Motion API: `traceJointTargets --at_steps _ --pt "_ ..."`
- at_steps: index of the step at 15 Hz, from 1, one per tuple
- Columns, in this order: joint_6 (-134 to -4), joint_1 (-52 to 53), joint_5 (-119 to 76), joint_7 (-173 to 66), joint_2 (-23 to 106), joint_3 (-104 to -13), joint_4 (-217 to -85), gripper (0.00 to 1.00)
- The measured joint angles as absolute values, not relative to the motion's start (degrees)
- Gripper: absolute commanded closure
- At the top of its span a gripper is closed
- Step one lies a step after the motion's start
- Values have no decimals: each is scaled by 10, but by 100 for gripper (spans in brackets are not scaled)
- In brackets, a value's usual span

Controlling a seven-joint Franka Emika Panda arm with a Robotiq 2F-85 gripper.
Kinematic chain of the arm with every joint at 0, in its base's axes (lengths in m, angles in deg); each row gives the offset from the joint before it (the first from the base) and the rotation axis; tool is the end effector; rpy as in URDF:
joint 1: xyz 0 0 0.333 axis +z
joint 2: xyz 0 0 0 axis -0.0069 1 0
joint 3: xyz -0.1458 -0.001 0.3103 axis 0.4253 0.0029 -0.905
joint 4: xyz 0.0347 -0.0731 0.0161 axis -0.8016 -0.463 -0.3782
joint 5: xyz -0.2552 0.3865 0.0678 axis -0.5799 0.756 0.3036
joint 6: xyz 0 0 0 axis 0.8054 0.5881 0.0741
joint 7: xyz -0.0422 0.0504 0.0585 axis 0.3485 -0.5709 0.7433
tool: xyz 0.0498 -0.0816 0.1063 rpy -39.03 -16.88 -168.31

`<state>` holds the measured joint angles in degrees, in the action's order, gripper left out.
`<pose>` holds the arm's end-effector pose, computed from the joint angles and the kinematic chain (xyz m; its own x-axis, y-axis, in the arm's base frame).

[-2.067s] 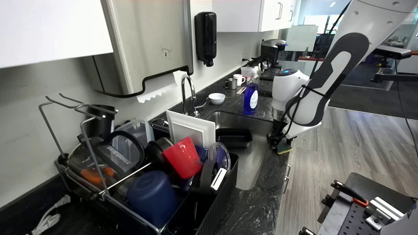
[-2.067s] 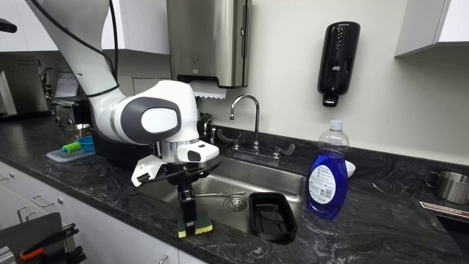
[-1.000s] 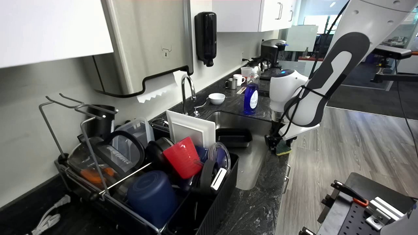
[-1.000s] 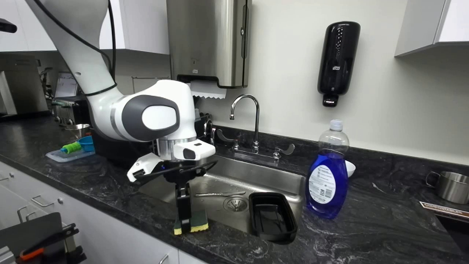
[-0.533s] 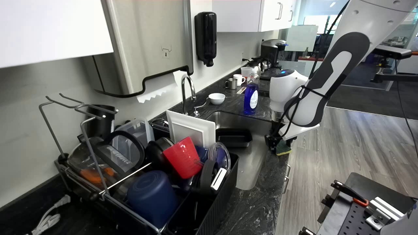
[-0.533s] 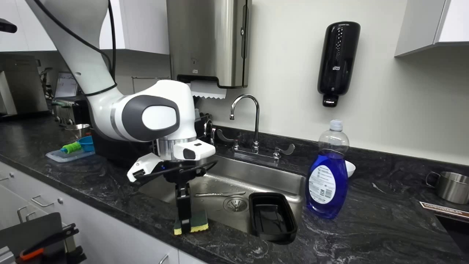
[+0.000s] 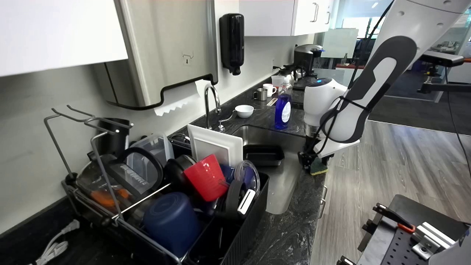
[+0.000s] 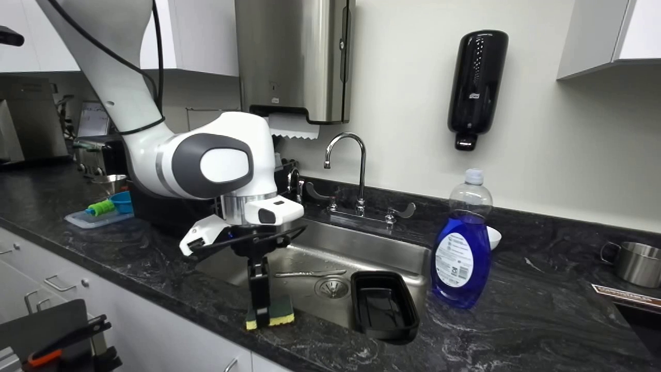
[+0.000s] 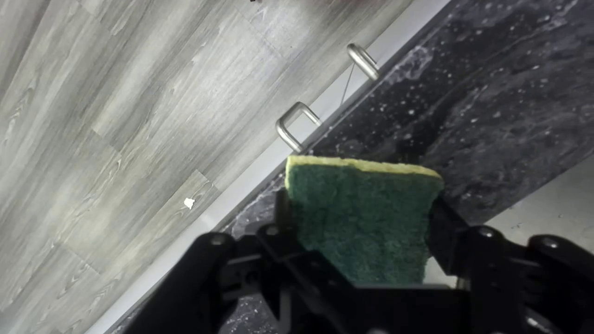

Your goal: Use the sponge to wipe the counter.

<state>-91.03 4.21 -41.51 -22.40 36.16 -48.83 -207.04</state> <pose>0.4618 -0.0746 0.1072 0.9169 -0.3969 0.0418 -0.3973 -0.8975 0.1913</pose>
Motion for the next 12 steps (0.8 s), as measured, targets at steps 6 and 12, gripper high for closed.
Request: traceJointTargets --at_steps 6,12 --pt "-925 42 -415 -214 358 -488 -2081 56" --pt "-942 42 -412 -206 330 -497 -2124 56"
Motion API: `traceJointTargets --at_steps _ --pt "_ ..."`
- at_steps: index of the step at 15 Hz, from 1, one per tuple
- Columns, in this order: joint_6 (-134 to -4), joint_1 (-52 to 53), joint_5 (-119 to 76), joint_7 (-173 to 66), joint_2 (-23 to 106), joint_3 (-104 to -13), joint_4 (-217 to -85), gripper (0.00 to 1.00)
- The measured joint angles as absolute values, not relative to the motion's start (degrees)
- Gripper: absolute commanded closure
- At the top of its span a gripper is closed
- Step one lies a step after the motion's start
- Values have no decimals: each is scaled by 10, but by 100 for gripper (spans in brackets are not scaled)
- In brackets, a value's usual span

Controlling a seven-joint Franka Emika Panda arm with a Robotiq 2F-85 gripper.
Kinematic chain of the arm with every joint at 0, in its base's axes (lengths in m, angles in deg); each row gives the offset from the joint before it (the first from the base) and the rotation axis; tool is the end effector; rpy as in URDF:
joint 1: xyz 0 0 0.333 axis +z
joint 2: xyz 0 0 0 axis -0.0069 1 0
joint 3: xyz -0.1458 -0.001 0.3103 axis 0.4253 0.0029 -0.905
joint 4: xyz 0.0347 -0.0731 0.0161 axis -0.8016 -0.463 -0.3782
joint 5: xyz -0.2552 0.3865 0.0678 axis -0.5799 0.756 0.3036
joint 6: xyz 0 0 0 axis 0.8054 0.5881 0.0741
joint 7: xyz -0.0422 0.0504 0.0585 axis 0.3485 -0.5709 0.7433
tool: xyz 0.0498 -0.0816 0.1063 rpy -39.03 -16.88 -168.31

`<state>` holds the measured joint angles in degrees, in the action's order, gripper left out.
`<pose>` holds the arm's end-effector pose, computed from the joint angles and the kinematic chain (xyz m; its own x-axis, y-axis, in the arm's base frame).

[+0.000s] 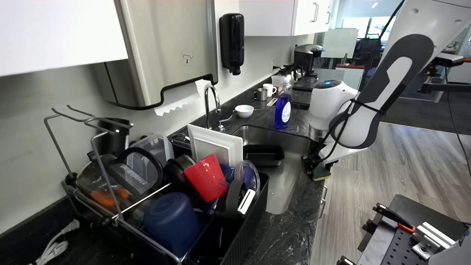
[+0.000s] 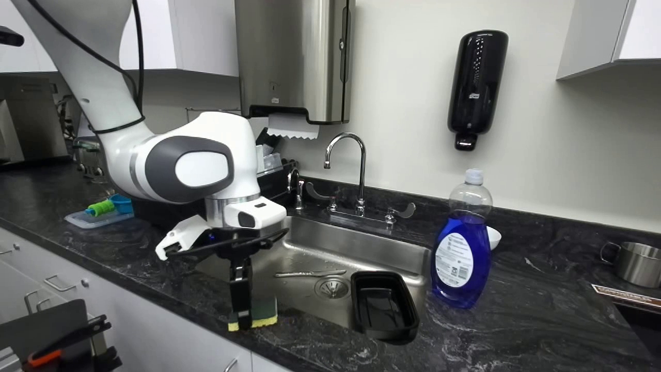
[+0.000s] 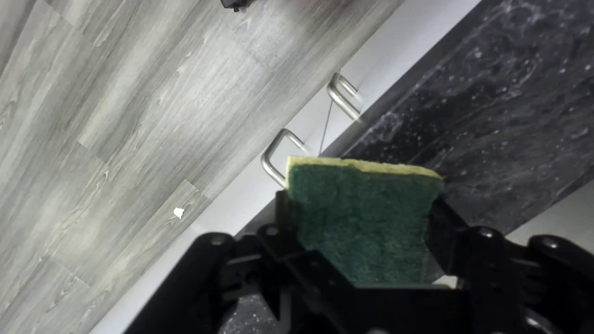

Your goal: Use the sponge to wipe the counter.

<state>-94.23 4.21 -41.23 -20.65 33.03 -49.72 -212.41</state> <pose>0.4318 -0.0571 0.1057 0.9104 -0.4110 0.0475 -0.4132 -0.8978 0.1523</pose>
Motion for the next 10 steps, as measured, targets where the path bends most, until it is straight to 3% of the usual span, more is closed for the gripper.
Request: traceJointTargets --at_steps 10 --pt "-943 39 -400 -208 329 -510 -2127 56"
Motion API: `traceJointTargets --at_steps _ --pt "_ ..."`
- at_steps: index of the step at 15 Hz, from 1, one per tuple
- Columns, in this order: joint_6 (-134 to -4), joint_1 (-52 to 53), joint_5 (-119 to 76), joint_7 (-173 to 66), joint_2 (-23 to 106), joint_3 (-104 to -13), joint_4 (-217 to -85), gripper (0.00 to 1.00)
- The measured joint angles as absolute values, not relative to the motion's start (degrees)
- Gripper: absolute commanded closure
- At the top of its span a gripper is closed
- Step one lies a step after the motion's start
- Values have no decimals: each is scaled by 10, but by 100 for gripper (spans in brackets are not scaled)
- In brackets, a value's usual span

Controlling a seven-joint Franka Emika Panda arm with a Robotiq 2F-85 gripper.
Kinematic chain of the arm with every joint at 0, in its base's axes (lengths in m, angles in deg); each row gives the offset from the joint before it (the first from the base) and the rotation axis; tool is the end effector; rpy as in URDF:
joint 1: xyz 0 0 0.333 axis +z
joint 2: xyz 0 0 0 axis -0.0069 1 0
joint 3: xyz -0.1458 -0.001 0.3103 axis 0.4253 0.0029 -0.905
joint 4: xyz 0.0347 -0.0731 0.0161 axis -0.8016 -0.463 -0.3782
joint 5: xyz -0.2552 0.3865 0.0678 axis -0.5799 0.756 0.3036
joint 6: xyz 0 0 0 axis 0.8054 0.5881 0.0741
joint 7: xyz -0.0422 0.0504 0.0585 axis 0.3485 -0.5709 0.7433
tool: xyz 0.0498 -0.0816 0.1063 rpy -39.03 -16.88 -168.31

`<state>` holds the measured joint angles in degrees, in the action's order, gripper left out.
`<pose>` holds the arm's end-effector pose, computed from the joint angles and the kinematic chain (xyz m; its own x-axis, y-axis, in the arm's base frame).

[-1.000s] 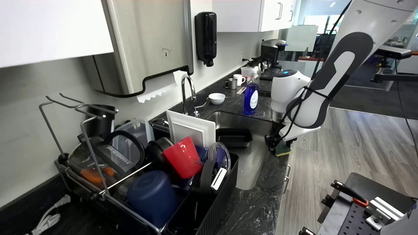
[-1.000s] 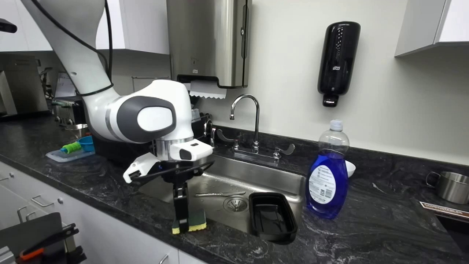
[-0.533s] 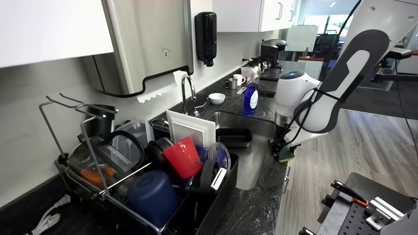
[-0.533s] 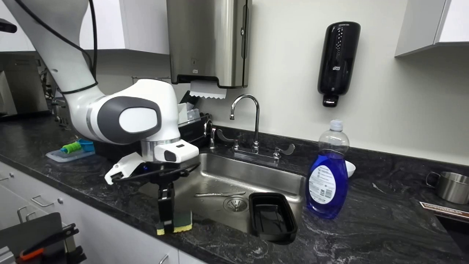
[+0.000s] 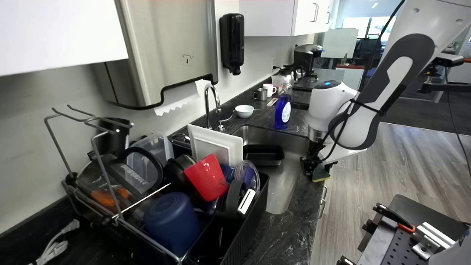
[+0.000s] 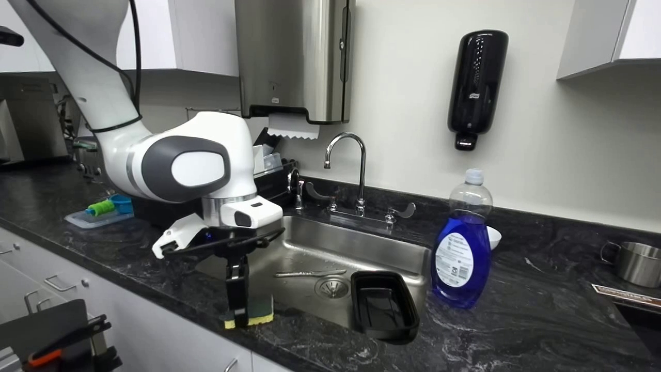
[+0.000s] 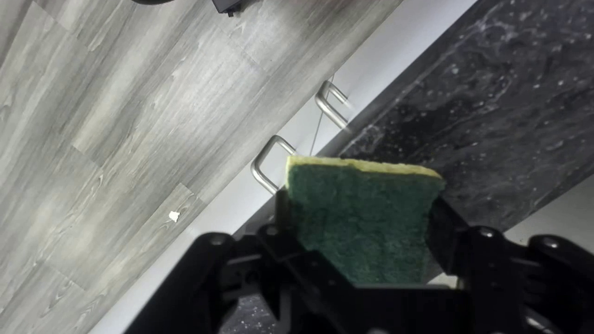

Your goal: Use the sponge to wipe the counter.

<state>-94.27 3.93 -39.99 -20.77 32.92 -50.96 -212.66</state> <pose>0.4310 -0.0497 0.1051 0.9096 -0.4132 0.0424 -0.4148 -0.8986 0.1431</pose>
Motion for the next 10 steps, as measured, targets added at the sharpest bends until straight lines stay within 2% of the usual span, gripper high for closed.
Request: traceJointTargets --at_steps 10 --pt "-942 43 -376 -224 351 -528 -2097 56"
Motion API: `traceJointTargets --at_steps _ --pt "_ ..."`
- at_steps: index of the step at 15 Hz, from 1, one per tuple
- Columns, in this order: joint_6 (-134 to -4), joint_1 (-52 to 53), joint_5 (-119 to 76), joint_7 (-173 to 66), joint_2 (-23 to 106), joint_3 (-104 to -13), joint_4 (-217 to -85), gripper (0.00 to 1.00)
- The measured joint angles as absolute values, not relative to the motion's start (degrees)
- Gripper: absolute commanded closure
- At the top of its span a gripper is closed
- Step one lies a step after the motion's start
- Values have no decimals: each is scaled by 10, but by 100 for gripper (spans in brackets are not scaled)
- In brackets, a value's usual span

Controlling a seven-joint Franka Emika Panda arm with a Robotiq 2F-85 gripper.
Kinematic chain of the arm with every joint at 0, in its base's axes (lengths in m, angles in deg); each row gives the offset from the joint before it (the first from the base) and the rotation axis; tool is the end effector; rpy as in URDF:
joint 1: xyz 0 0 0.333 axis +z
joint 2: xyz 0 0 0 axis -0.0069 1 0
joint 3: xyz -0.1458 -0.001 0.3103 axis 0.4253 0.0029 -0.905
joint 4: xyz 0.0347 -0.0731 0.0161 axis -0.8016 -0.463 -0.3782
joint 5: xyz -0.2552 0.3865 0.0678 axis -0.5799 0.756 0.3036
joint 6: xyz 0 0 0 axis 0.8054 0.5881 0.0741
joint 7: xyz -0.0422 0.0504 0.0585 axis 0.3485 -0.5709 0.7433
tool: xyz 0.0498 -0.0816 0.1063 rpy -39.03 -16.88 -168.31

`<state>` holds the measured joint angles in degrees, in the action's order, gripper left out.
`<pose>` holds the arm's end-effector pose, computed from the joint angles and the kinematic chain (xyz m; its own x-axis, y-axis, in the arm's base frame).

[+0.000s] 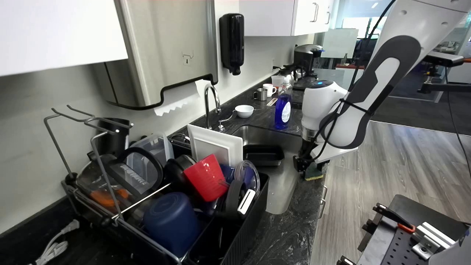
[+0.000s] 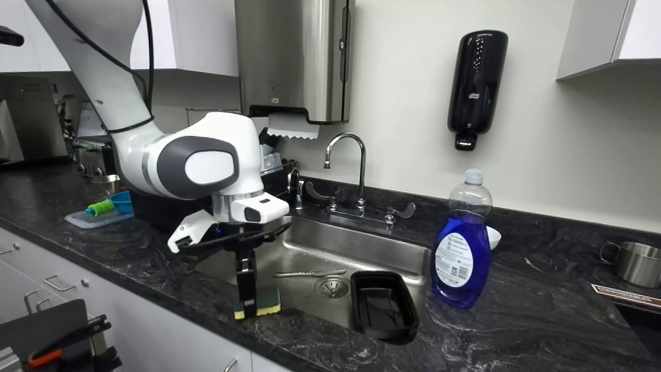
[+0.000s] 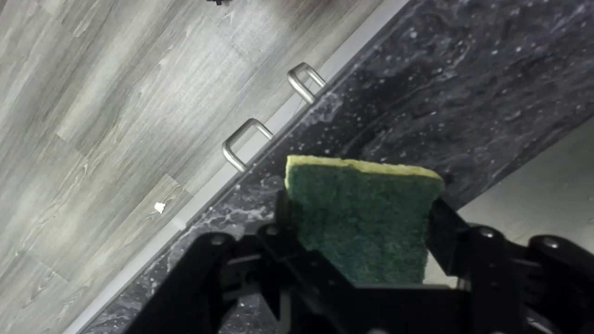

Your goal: Use the sponge to wipe the counter.

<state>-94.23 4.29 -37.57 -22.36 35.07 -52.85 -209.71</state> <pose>0.4526 -0.0361 0.1044 0.9203 -0.3883 0.0487 -0.3913 -0.9111 0.1293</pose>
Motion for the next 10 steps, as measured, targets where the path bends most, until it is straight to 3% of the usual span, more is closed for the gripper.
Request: traceJointTargets --at_steps 10 --pt "-943 58 -362 -229 304 -578 -2163 56"
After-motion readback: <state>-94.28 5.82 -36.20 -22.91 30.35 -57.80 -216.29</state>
